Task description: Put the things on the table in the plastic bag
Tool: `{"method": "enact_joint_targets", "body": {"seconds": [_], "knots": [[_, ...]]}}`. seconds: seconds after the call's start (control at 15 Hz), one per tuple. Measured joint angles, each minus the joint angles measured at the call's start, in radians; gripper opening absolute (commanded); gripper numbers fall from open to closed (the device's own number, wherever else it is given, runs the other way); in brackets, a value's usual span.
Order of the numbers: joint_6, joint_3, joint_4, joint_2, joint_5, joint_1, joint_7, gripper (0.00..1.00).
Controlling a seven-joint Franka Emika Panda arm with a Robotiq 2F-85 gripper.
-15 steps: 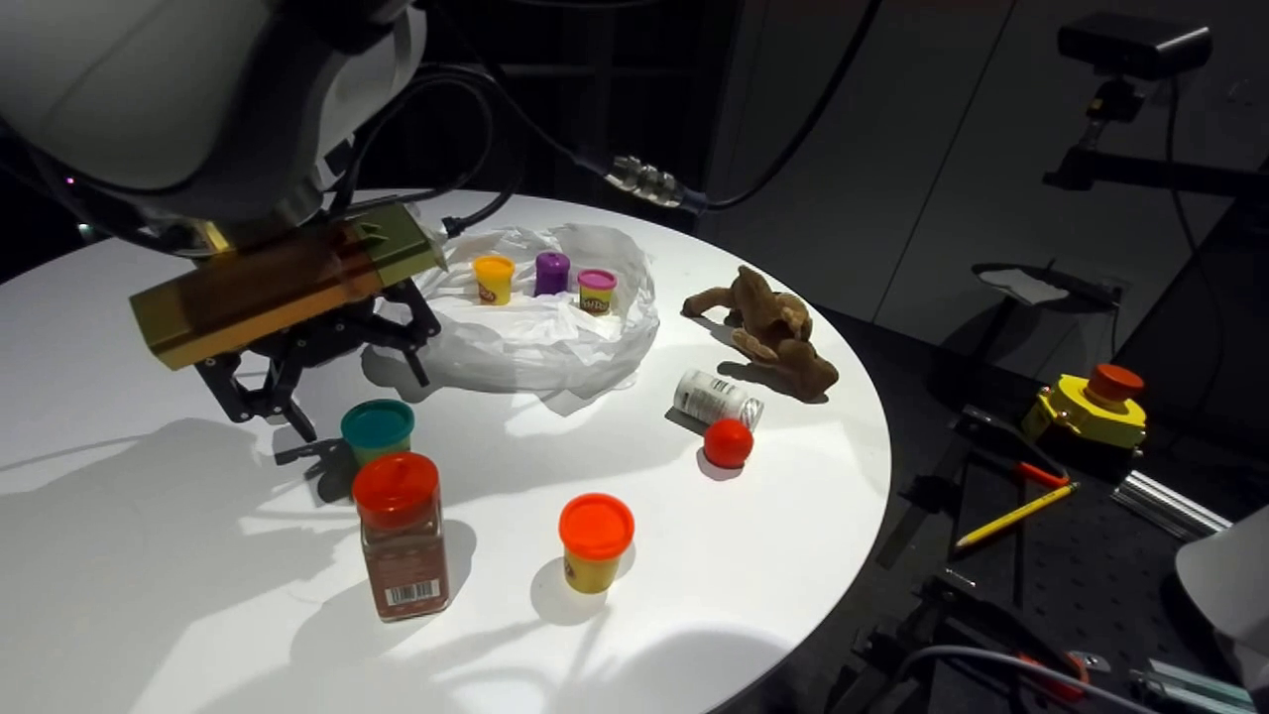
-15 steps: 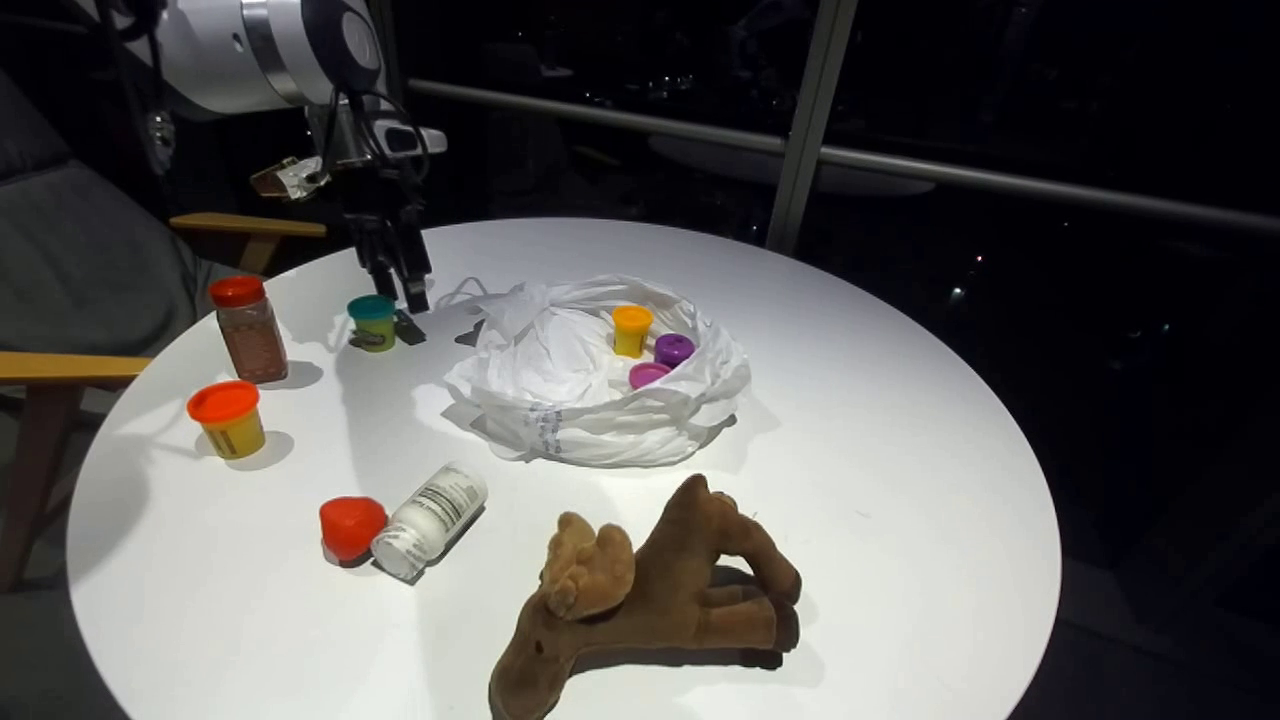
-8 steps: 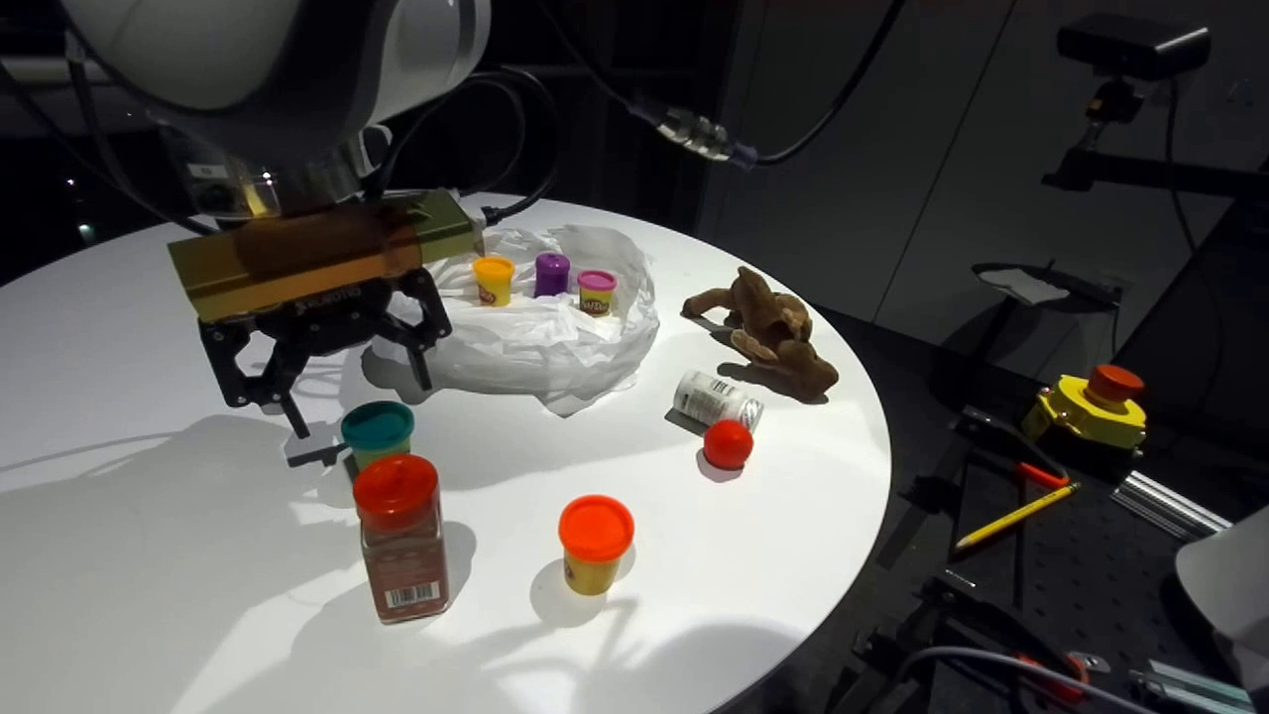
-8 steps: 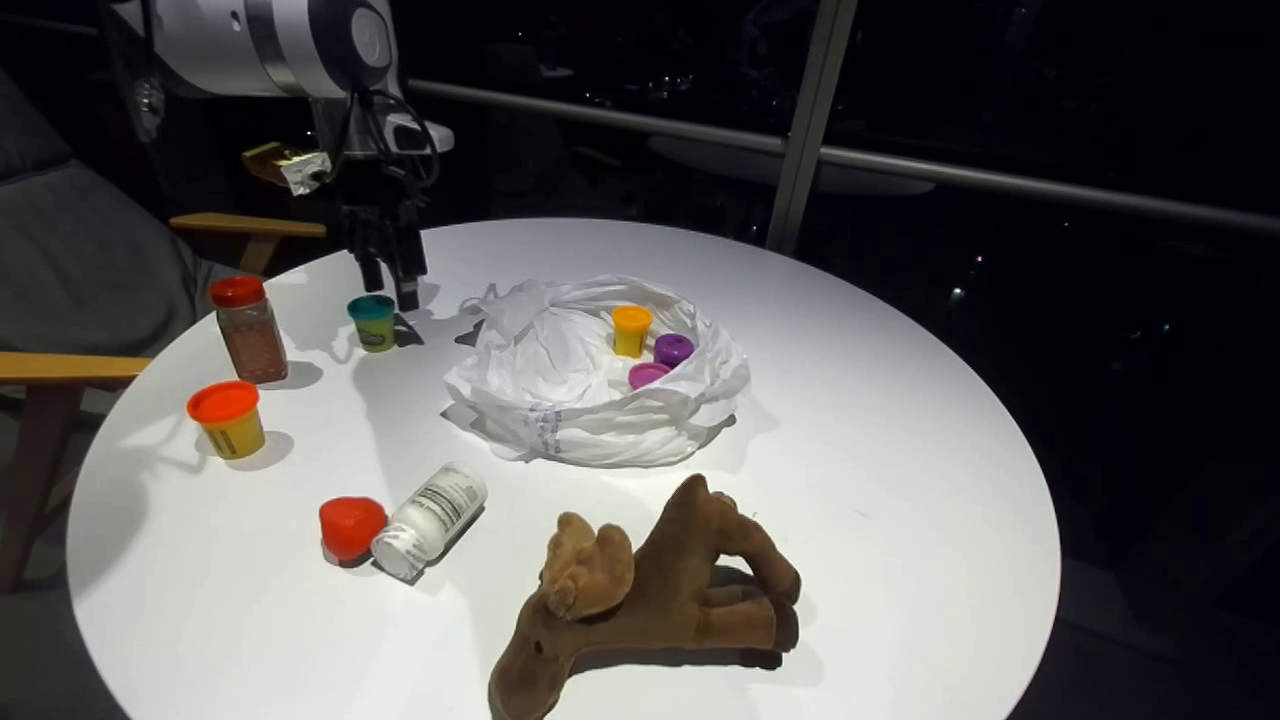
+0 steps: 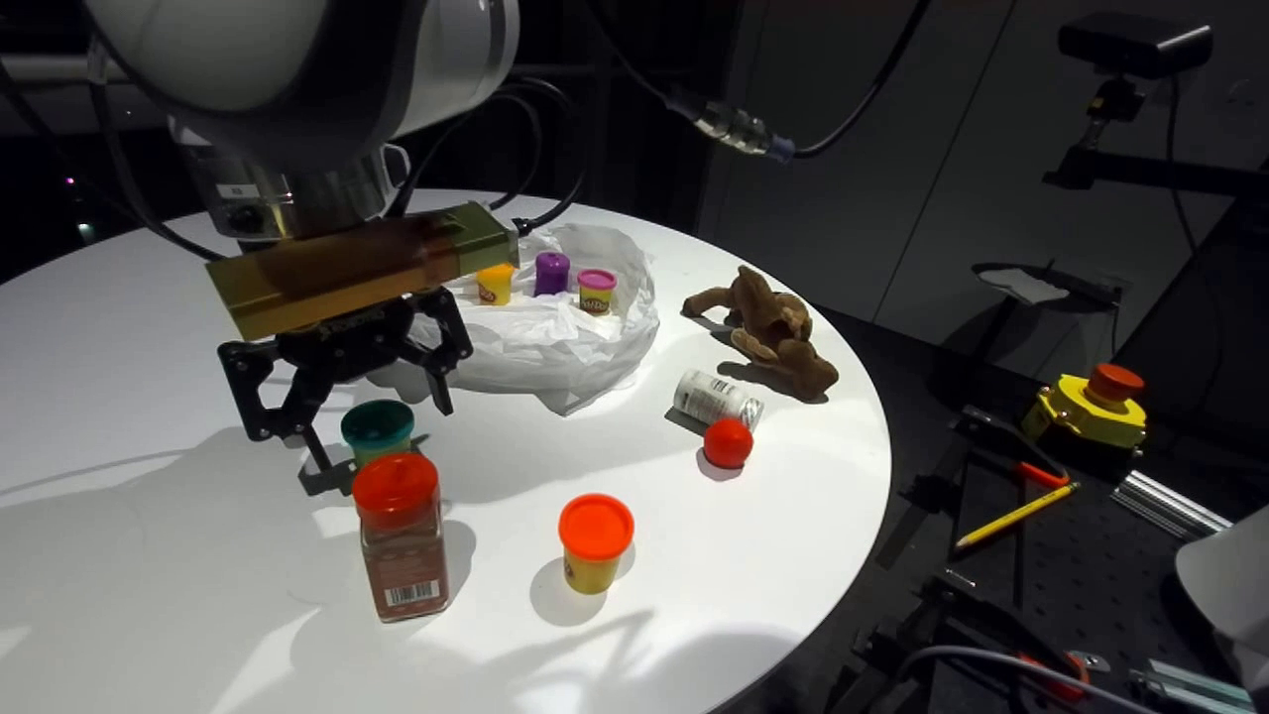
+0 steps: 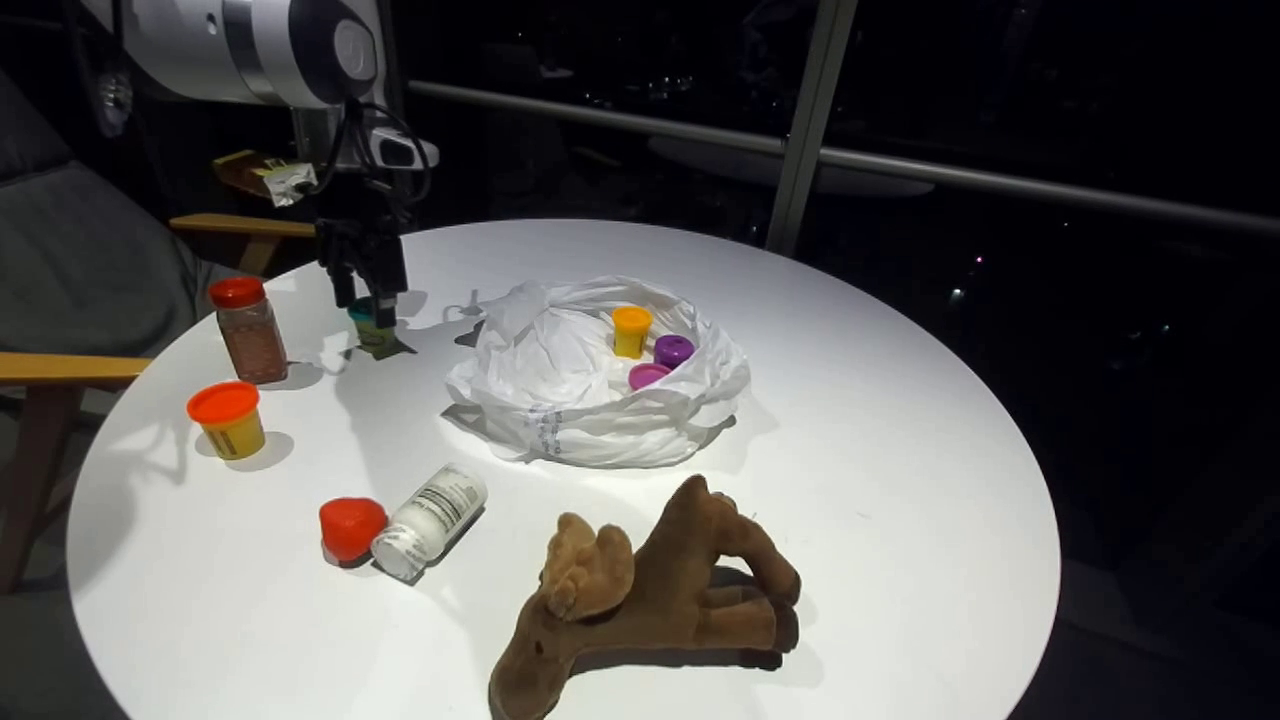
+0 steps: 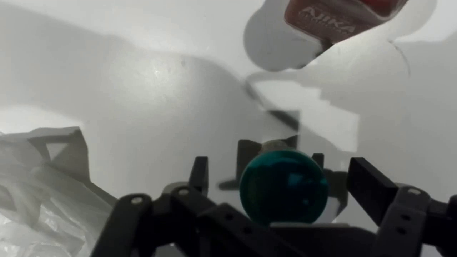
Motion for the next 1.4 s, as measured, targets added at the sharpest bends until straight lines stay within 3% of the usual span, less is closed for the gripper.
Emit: {"method": "enact_joint_targets", "body": {"seconds": [0.07, 0.2, 0.6, 1.13, 1.4], "knots": [[0.000, 0.000, -0.006, 0.002, 0.000, 0.000, -0.005, 0.75], [0.000, 0.000, -0.013, 0.005, 0.000, 0.000, -0.009, 0.71], [0.010, -0.019, -0.012, 0.007, -0.004, 0.000, -0.009, 0.26], [0.022, -0.045, -0.014, -0.012, -0.016, 0.007, -0.005, 0.24], [0.022, -0.089, -0.067, -0.134, -0.049, 0.014, 0.045, 0.24]]}}
